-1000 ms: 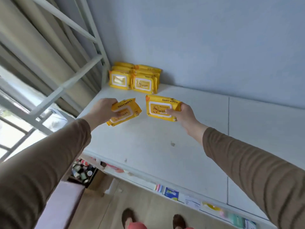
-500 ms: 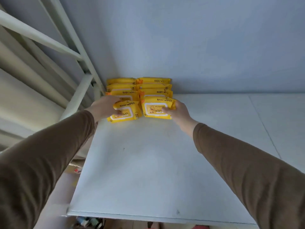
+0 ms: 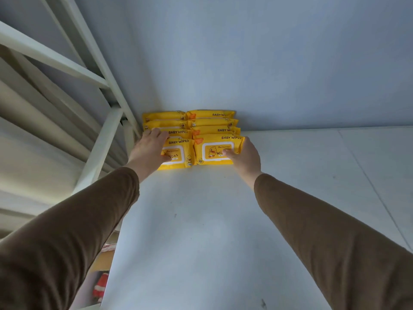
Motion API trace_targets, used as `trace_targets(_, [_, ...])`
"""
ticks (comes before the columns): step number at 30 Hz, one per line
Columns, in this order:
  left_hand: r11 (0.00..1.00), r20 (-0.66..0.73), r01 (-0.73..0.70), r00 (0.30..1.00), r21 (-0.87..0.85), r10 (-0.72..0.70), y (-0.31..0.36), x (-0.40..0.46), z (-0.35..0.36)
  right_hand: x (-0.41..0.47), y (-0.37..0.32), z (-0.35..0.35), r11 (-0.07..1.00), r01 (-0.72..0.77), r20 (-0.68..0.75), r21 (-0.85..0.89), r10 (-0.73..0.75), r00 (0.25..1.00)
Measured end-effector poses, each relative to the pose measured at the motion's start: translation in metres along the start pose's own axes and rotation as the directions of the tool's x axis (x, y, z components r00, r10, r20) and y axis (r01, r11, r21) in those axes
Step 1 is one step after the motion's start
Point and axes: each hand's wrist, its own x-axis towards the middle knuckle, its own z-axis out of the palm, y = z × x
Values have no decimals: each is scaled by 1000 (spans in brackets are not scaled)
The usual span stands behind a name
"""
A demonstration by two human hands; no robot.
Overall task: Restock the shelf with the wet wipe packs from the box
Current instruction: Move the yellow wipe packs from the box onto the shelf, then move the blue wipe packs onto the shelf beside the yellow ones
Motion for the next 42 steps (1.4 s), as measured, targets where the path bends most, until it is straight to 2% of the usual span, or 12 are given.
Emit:
trace_targets(5, [996,-64,25,998,82,-19,14,-8,-3,-3,-5,-10,990,-97,33,-100,101,994])
trace_targets(8, [989,-136,-54,988,139,73,36,-17,-4,-18,2,-26,978,-99,24,-183,105,994])
trace_targets(11, [982,-168,-157,971,103,173,76,-23,-5,-43,18,-55,961,-20,43,-276,33,999])
trace_targets(15, [962,-122,-272,954,29,274,149,-32,-1,-80,46,-119,909,49,18,-414,-46,999])
trace_targets(18, [940,-62,-337,941,-54,334,217,-42,5,-116,75,-180,865,39,-29,-501,-61,998])
trace_targets(23, [862,-32,-478,877,-167,480,353,-77,12,-195,138,-294,795,-6,-107,-606,-75,991])
trace_targets(30, [726,-89,-624,773,-288,629,556,-180,28,-338,250,-445,773,-133,-225,-620,-13,974])
trace_targets(35, [603,-158,-731,668,-319,727,682,-255,45,-419,329,-533,770,-236,-270,-593,86,959])
trace_targets(38, [581,-118,-735,650,-351,751,744,-281,66,-447,376,-576,784,-315,-294,-535,177,939])
trace_targets(42, [606,22,-707,644,-364,765,813,-292,108,-461,446,-624,805,-414,-313,-424,299,901])
